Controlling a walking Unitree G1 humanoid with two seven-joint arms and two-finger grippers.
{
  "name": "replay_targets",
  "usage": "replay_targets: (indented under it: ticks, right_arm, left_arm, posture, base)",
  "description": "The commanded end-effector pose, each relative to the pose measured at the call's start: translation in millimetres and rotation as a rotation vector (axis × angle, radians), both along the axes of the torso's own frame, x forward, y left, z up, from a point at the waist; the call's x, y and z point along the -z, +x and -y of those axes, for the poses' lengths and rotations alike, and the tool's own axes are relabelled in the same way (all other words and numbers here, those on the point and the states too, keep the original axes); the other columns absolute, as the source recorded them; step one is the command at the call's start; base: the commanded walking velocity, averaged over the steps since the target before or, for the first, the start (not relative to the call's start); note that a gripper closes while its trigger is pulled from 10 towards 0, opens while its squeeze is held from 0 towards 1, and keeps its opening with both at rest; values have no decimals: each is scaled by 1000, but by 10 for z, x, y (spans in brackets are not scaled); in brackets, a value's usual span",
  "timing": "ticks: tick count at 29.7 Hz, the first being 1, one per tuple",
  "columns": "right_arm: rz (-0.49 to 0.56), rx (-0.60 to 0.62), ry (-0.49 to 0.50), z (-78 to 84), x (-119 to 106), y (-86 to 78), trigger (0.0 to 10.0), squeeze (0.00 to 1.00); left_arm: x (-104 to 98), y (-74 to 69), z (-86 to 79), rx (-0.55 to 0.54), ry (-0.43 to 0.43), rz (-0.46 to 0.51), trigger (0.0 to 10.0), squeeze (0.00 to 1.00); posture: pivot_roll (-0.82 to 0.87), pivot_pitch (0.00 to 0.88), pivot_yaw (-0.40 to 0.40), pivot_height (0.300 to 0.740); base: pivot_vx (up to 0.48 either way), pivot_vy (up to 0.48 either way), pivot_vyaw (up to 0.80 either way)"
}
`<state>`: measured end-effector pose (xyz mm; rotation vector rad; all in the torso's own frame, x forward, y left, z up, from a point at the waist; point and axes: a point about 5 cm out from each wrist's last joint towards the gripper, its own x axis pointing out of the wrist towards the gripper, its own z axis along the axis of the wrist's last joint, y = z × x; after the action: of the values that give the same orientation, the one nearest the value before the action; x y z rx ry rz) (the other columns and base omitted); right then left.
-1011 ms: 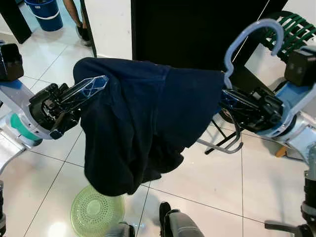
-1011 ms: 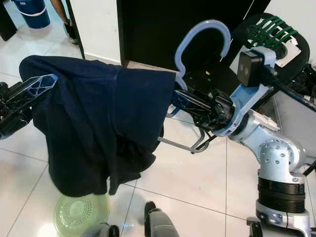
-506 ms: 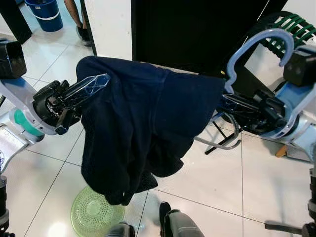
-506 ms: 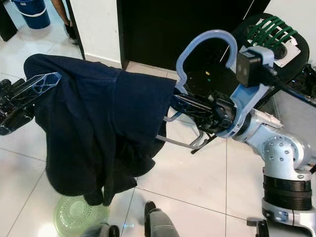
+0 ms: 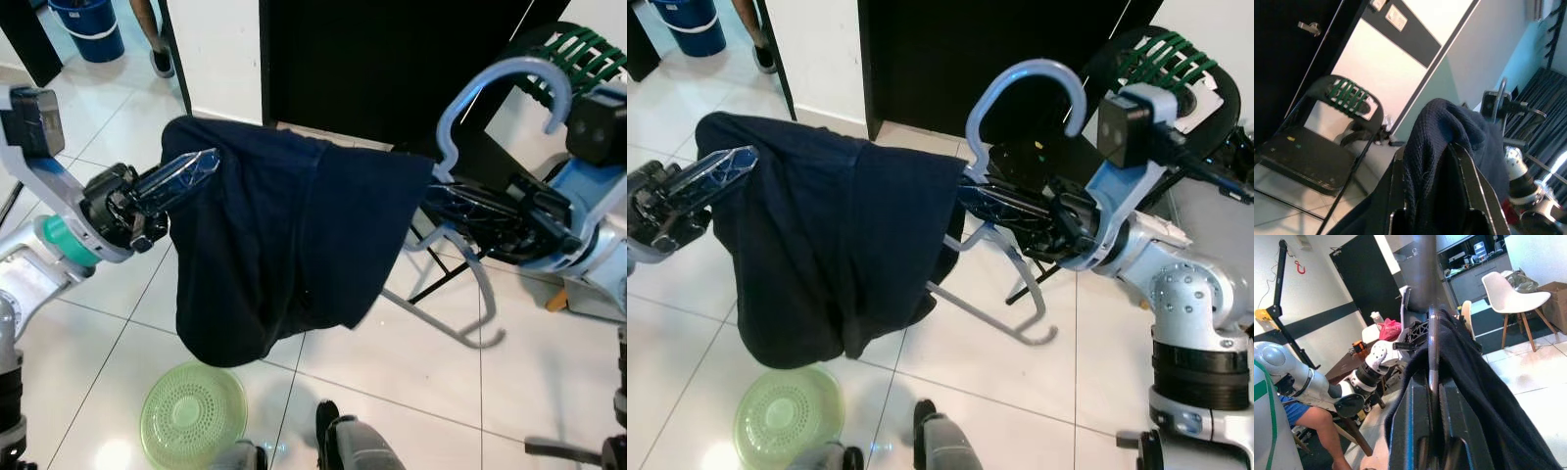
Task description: Hang hanger
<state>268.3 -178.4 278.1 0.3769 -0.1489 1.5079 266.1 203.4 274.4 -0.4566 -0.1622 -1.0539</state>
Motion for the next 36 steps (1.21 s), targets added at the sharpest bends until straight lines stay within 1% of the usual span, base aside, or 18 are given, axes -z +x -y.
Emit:
replay_targets:
  ticks: [1,2,5,6,7,9,16,18,24,25,26,27,29,30,32,33,34,36]
  right_arm:
    - [25,-16,5,5,-29,-22,0,0]
    - [25,-12,4,10,-28,-19,0,0]
    - [23,-3,9,24,-29,-11,0,0]
    - [22,-1,9,22,-25,-5,0,0]
    - [22,-1,9,22,-25,-5,0,0]
    - [24,2,5,18,-24,10,0,0]
    - [22,19,-1,26,-8,42,0,0]
    - [25,28,-11,20,2,52,0,0]
    - [56,58,-60,-2,23,70,0,0]
    - [83,84,-90,-30,31,88,0,0]
    - [83,84,-90,-30,31,88,0,0]
    - [108,116,-114,-60,34,113,0,0]
    - [108,116,-114,-60,34,113,0,0]
    - [131,140,-141,-93,40,136,0,0]
    - [193,161,-215,-200,72,158,0,0]
    - [215,149,-230,-251,70,149,0,0]
    - [215,149,-230,-251,70,149,0,0]
    - [249,113,-255,-320,60,118,0,0]
  left_arm:
    - [-16,-39,-102,-41,32,14,10000,910]
    - [-24,-50,-130,-50,39,17,10000,0]
    - [-58,-60,-206,-72,25,22,10000,0]
    - [-68,-74,-273,-106,32,23,10000,0]
    - [-68,-74,-273,-106,32,23,10000,0]
    - [-64,-95,-355,-170,63,23,10000,0]
    - [-80,-148,-443,-207,100,43,10000,0]
    - [-77,-143,-481,-237,152,49,10000,0]
    - [-142,-119,-616,-301,237,92,10000,0]
    - [-197,-113,-657,-335,329,144,10000,0]
    - [-197,-113,-657,-335,329,144,10000,0]
    - [-254,-108,-688,-359,416,184,10000,0]
    - [-254,-108,-688,-359,416,184,10000,0]
    - [-300,-110,-697,-369,522,233,10000,0]
    - [-364,-140,-557,-274,684,317,10000,0]
    - [-365,-156,-456,-208,729,342,10000,0]
    - [-365,-156,-456,-208,729,342,10000,0]
    - [-344,-173,-307,-97,776,361,10000,0]
  posture:
    - [-33,126,15,740]
    - [-33,126,15,740]
    - [-31,127,13,740]
    - [-28,129,13,740]
    - [-28,129,13,740]
    - [-25,130,12,740]
    - [-14,130,9,740]
    - [-15,130,12,740]
    - [-12,129,13,740]
    - [-8,130,14,740]
    - [-8,130,14,740]
    - [-6,129,16,740]
    - [-6,129,16,740]
    - [0,130,17,740]
    - [7,131,14,740]
    - [10,131,14,740]
    - [10,131,14,740]
    - [13,132,19,740]
  base:
    - [0,0,0]
    - [0,0,0]
    - [0,0,0]
    - [0,0,0]
    - [0,0,0]
    - [0,0,0]
    - [0,0,0]
    - [0,0,0]
    - [0,0,0]
    - [0,0,0]
    - [0,0,0]
    - [0,0,0]
    - [0,0,0]
    - [0,0,0]
    - [0,0,0]
    - [0,0,0]
    - [0,0,0]
    - [0,0,0]
